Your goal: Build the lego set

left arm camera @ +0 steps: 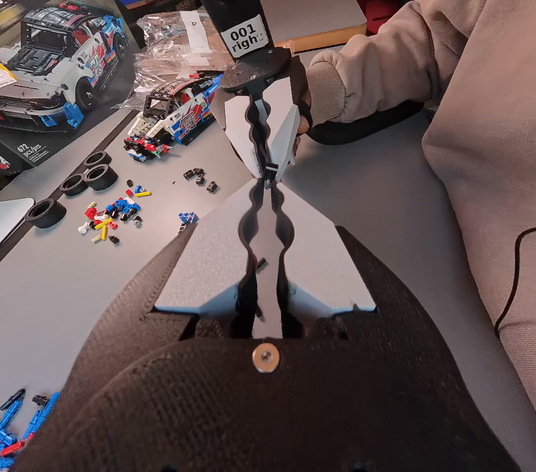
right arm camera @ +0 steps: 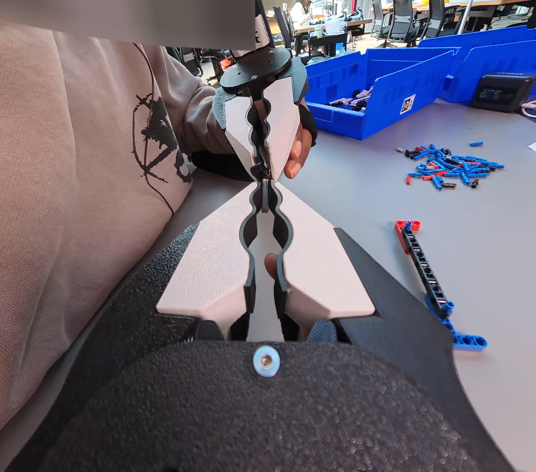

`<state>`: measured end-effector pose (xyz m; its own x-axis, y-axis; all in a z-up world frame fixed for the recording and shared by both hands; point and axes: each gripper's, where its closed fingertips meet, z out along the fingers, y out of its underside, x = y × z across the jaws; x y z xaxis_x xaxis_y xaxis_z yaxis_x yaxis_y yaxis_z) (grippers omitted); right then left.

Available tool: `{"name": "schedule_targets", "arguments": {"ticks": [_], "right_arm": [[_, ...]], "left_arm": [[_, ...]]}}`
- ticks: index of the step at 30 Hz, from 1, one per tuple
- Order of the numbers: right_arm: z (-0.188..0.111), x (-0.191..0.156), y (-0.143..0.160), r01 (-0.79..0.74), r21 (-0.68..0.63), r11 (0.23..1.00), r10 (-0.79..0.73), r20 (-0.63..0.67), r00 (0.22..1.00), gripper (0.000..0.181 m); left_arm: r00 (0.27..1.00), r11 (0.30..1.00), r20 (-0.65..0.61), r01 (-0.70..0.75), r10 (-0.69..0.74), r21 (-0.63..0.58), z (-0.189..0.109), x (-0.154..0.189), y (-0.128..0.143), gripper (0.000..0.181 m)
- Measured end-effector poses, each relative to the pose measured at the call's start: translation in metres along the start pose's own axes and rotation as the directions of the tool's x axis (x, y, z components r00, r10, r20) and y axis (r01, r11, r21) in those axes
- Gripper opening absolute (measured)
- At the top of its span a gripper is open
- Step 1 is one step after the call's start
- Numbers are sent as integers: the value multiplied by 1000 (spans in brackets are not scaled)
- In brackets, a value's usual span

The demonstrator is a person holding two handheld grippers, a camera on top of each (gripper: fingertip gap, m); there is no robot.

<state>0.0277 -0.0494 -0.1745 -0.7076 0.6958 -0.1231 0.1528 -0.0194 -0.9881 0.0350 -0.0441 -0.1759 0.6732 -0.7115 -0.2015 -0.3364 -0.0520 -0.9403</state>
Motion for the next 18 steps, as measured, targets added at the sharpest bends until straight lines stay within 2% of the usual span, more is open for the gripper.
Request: {"name": "schedule_targets", "arguments": {"ticks": [4,18], "right_arm": [[0,-2,-6,-35,38,999,34,29,999,2],[-3,-7,-7,-38,27,999,37,55,998,2]], "left_arm": [[1000,1000,-4,-7,8,29,-3,0,-5,4],[1000,998,1,-20,20,57,-3,3,-10,3]]}}
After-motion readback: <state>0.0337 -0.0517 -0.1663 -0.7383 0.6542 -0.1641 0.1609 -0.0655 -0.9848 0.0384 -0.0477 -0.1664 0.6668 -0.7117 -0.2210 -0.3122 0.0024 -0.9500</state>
